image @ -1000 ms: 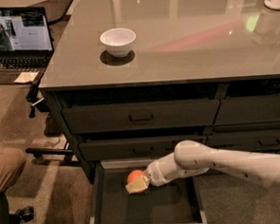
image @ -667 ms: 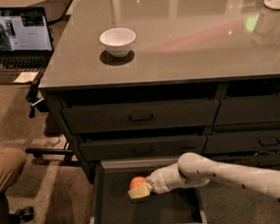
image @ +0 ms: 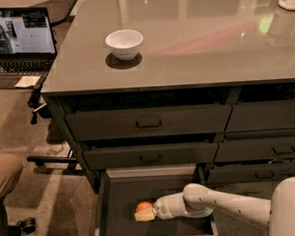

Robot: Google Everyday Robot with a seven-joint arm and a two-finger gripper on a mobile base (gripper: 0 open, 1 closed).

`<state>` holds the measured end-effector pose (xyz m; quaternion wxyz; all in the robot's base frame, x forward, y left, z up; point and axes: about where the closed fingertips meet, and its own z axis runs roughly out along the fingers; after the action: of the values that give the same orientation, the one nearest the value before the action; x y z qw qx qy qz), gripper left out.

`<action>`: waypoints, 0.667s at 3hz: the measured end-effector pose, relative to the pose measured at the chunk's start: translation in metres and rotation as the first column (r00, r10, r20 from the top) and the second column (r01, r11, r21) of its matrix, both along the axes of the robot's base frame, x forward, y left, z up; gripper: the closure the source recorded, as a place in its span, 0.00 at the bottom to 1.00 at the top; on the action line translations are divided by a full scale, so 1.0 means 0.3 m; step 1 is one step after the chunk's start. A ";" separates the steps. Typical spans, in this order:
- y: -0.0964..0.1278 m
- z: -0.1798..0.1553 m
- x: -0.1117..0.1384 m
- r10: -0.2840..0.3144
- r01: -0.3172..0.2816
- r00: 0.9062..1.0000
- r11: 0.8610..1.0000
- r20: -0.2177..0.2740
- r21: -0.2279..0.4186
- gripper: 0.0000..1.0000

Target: Place orange into bottom drawer

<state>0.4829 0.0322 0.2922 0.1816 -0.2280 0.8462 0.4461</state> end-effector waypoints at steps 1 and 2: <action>0.000 0.001 0.000 0.000 0.000 1.000 1.000 0.000 0.000 1.00; -0.020 -0.047 0.031 -0.007 0.007 1.000 1.000 0.024 0.011 1.00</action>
Offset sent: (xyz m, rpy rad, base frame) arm 0.0268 -0.0208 -0.0375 0.0265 -0.0664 -0.0251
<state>0.4920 0.0261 0.2779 0.1943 -0.2294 0.8422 0.4475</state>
